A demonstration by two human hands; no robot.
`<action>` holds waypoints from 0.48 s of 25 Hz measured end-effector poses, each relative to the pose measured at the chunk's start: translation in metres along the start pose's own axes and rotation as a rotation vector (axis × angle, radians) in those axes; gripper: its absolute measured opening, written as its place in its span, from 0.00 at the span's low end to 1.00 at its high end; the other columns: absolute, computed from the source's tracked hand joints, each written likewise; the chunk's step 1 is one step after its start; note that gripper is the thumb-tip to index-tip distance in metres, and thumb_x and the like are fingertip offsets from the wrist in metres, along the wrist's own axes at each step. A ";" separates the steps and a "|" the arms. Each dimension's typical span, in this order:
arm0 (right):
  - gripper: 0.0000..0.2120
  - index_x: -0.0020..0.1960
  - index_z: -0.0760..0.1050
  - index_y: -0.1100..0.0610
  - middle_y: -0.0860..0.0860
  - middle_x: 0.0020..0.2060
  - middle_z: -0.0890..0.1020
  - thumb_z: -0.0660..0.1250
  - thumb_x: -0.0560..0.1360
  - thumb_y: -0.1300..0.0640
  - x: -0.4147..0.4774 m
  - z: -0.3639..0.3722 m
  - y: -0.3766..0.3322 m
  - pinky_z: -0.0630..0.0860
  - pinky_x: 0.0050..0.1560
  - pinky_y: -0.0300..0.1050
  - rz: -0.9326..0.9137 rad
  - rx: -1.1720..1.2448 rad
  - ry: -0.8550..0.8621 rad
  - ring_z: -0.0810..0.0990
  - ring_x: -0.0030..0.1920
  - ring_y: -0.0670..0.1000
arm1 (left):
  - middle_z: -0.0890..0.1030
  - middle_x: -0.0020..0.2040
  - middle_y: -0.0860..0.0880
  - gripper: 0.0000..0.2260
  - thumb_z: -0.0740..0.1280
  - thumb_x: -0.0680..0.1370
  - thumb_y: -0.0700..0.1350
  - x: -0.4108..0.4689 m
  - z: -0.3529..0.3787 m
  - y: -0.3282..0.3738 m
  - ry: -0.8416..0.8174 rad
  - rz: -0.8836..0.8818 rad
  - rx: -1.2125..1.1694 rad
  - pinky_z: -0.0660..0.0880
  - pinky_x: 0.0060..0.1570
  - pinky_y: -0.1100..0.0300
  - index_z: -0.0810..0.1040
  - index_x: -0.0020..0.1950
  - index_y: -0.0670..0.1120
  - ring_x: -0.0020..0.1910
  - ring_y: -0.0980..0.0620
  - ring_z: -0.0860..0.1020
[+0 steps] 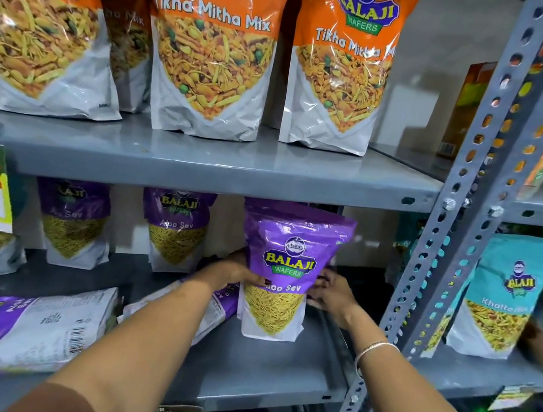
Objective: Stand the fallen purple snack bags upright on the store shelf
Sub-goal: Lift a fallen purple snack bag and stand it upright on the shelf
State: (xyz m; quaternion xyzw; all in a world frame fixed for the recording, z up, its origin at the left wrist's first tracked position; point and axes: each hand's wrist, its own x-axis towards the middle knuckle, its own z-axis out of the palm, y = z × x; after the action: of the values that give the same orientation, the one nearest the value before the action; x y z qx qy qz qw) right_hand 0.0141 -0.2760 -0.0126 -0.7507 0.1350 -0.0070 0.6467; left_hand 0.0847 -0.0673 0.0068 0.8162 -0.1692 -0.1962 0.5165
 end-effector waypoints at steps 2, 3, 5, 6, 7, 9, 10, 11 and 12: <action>0.24 0.62 0.66 0.54 0.49 0.52 0.77 0.64 0.71 0.72 -0.005 0.000 0.005 0.72 0.50 0.46 0.024 0.053 -0.146 0.76 0.48 0.47 | 0.75 0.66 0.39 0.27 0.72 0.67 0.32 -0.001 0.008 -0.005 0.007 0.053 -0.063 0.76 0.47 0.72 0.71 0.65 0.37 0.51 0.52 0.80; 0.25 0.62 0.65 0.51 0.47 0.54 0.76 0.67 0.71 0.68 -0.009 -0.001 0.004 0.69 0.54 0.47 0.018 0.031 -0.174 0.75 0.52 0.47 | 0.75 0.65 0.39 0.24 0.70 0.69 0.31 -0.003 0.011 -0.007 -0.007 0.063 -0.091 0.75 0.39 0.77 0.72 0.65 0.37 0.44 0.58 0.80; 0.31 0.64 0.63 0.50 0.46 0.54 0.77 0.72 0.67 0.64 -0.005 0.000 0.005 0.68 0.53 0.43 -0.019 0.039 -0.151 0.76 0.53 0.46 | 0.76 0.64 0.38 0.22 0.69 0.70 0.31 -0.005 0.014 -0.011 -0.042 0.037 -0.121 0.75 0.33 0.78 0.72 0.65 0.36 0.40 0.62 0.77; 0.31 0.64 0.63 0.52 0.48 0.54 0.78 0.73 0.66 0.65 -0.002 0.002 0.002 0.71 0.49 0.40 -0.040 0.064 -0.144 0.77 0.50 0.46 | 0.76 0.64 0.39 0.22 0.68 0.71 0.30 -0.005 0.015 -0.013 -0.046 0.024 -0.130 0.75 0.32 0.77 0.71 0.65 0.36 0.40 0.61 0.77; 0.29 0.64 0.65 0.56 0.51 0.55 0.79 0.73 0.67 0.65 -0.001 0.005 -0.001 0.74 0.47 0.39 -0.067 0.069 -0.145 0.79 0.49 0.46 | 0.76 0.63 0.40 0.22 0.68 0.71 0.30 -0.005 0.015 -0.013 -0.046 0.012 -0.136 0.75 0.32 0.77 0.71 0.65 0.36 0.42 0.58 0.77; 0.31 0.65 0.67 0.60 0.57 0.60 0.79 0.74 0.65 0.64 0.002 0.012 -0.001 0.79 0.53 0.48 -0.110 0.060 -0.145 0.81 0.54 0.54 | 0.76 0.63 0.42 0.23 0.69 0.70 0.31 -0.007 0.017 -0.014 -0.036 -0.002 -0.132 0.76 0.34 0.76 0.71 0.65 0.36 0.49 0.51 0.77; 0.33 0.66 0.67 0.60 0.59 0.61 0.79 0.74 0.63 0.63 0.002 0.013 -0.001 0.80 0.53 0.47 -0.123 0.069 -0.143 0.81 0.56 0.56 | 0.76 0.64 0.41 0.23 0.69 0.70 0.31 -0.008 0.017 -0.015 -0.026 0.003 -0.138 0.76 0.37 0.74 0.71 0.64 0.36 0.52 0.49 0.76; 0.34 0.66 0.67 0.60 0.59 0.60 0.79 0.74 0.62 0.62 0.001 0.015 -0.002 0.82 0.48 0.42 -0.132 0.078 -0.141 0.81 0.54 0.56 | 0.75 0.65 0.38 0.23 0.70 0.69 0.32 -0.009 0.018 -0.016 -0.005 0.003 -0.155 0.76 0.40 0.72 0.72 0.64 0.36 0.54 0.48 0.76; 0.33 0.66 0.67 0.60 0.57 0.59 0.79 0.73 0.63 0.62 -0.002 0.016 -0.003 0.81 0.41 0.37 -0.132 0.078 -0.139 0.82 0.51 0.52 | 0.76 0.64 0.37 0.24 0.72 0.68 0.33 -0.008 0.017 -0.018 0.016 0.004 -0.173 0.75 0.43 0.70 0.72 0.63 0.36 0.55 0.47 0.76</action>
State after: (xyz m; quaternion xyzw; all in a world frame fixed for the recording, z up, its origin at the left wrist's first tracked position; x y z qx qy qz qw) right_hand 0.0157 -0.2597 -0.0122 -0.7308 0.0397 -0.0027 0.6815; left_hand 0.0700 -0.0696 -0.0148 0.7696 -0.1493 -0.2025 0.5869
